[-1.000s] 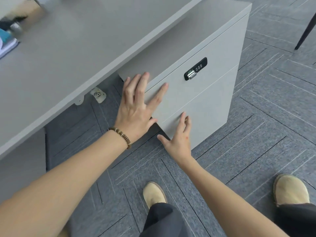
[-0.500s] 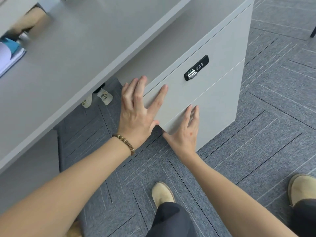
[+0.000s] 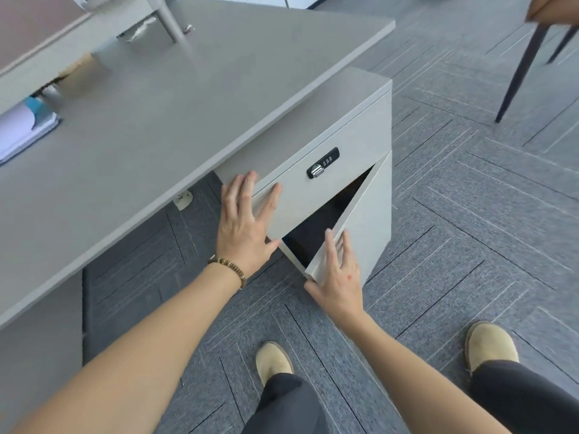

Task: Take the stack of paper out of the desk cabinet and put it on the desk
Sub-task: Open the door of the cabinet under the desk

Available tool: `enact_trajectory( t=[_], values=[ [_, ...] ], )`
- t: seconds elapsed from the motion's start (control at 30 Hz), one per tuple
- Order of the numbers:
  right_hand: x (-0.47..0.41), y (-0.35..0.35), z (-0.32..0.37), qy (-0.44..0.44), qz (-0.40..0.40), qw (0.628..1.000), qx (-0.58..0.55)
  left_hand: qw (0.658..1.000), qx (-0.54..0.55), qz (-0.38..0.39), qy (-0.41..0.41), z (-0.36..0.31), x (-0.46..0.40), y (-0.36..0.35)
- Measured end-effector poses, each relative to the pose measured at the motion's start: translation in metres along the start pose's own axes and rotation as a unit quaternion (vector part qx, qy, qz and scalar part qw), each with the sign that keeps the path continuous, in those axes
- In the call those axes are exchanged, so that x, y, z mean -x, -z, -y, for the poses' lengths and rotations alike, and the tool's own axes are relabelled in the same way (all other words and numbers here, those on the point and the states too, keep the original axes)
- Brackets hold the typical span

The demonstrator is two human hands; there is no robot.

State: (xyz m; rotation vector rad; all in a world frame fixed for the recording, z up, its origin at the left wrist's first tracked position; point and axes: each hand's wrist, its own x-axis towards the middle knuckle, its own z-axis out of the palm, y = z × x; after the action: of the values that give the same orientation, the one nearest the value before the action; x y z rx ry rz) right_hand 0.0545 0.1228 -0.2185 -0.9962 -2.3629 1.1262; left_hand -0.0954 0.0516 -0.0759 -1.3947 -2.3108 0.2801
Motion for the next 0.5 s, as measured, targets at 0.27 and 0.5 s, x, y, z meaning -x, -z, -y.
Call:
enact_trajectory(
  t=[0.27,0.5],
  values=[
    [0.03,0.066,-0.044,0.017,0.054,0.994,0.089,0.992,0.043,0.062,0.098,-0.034,0.004,0.03],
    [0.05,0.136,-0.073,0.004,0.092,0.986,0.137,0.988,0.059,0.079,0.123,-0.041,0.005,0.047]
  ],
)
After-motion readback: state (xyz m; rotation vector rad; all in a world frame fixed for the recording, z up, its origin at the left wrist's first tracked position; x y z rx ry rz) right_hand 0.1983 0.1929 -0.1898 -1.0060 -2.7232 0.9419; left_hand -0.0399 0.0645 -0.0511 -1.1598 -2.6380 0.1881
